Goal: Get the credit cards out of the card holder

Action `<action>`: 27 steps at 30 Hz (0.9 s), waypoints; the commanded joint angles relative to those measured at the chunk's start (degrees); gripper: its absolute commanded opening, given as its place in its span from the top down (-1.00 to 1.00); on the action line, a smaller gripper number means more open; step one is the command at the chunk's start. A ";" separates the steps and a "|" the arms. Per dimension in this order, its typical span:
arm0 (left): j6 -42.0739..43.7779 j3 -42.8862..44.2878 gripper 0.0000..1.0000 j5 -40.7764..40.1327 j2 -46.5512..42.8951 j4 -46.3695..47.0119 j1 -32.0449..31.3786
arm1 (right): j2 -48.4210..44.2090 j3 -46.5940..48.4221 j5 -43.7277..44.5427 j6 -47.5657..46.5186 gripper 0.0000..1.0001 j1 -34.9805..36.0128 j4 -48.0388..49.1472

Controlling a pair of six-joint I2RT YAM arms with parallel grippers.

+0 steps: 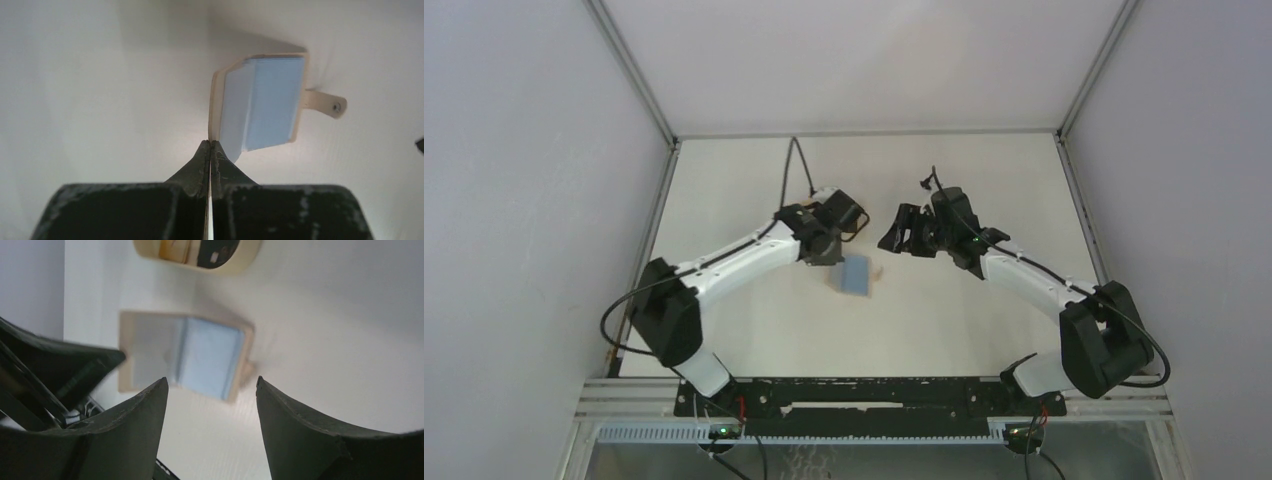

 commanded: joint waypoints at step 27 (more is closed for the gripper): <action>5.30 -6.05 1.00 -0.28 -4.29 4.78 4.53 | -5.98 -6.92 -2.76 -2.21 -0.49 -2.53 2.84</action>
